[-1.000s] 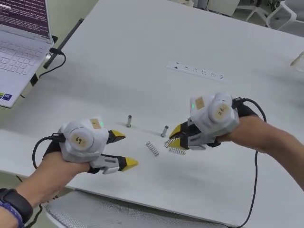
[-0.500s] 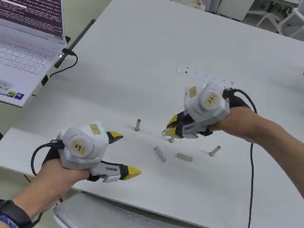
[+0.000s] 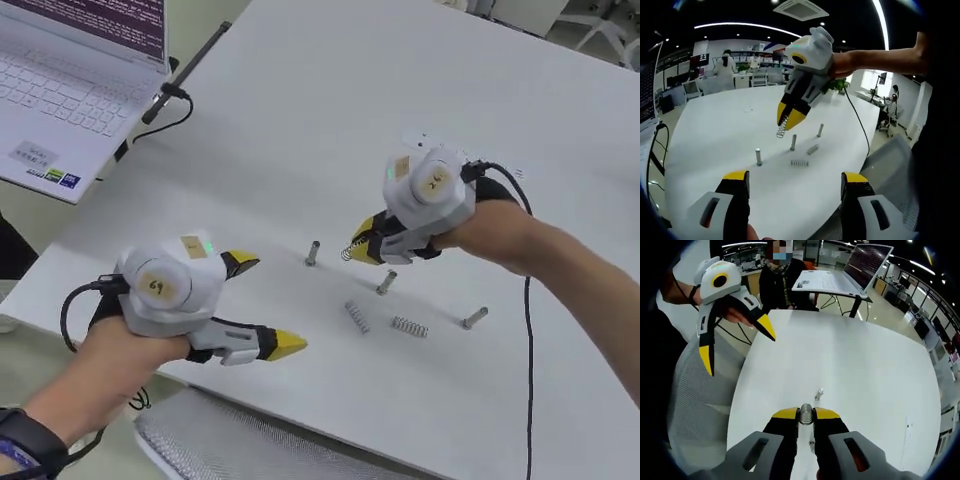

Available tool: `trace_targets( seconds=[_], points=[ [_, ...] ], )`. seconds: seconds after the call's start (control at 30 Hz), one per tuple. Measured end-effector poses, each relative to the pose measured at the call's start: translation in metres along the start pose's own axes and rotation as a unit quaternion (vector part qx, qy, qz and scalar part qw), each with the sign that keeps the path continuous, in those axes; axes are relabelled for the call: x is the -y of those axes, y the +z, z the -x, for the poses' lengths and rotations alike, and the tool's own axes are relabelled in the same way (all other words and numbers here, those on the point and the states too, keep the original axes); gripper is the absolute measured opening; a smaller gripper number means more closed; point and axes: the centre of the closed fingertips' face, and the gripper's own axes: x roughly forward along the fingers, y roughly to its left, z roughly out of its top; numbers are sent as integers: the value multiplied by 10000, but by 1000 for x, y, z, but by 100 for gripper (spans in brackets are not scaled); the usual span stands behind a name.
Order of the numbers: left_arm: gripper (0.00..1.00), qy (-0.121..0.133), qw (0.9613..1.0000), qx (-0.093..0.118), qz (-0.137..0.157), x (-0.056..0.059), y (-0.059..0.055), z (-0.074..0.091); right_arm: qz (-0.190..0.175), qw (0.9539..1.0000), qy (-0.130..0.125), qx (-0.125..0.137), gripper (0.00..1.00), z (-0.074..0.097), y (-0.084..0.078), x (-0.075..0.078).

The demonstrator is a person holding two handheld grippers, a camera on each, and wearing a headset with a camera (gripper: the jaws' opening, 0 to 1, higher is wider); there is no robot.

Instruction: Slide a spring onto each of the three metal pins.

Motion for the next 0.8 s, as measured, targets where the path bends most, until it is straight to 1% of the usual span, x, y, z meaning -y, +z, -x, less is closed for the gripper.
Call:
trace_targets(
  seconds=[0.17,0.33,0.57,0.67,0.8],
  points=[
    [71,43,10000,17,30,-1,1,2,30,10000,54,-38,8,-13,4,4],
    [71,57,10000,13,71,1,-1,3,20,9999,79,-58,9,-25,6,16],
    [71,78,9999,44,136,-1,-2,4,72,9997,152,-161,9,-36,7,25],
    [72,70,9999,38,151,-2,-4,4,120,9995,165,-228,9,-40,6,26],
    [72,35,9999,10,123,-1,-5,3,139,9993,229,-252,9,-44,7,24]
  ],
)
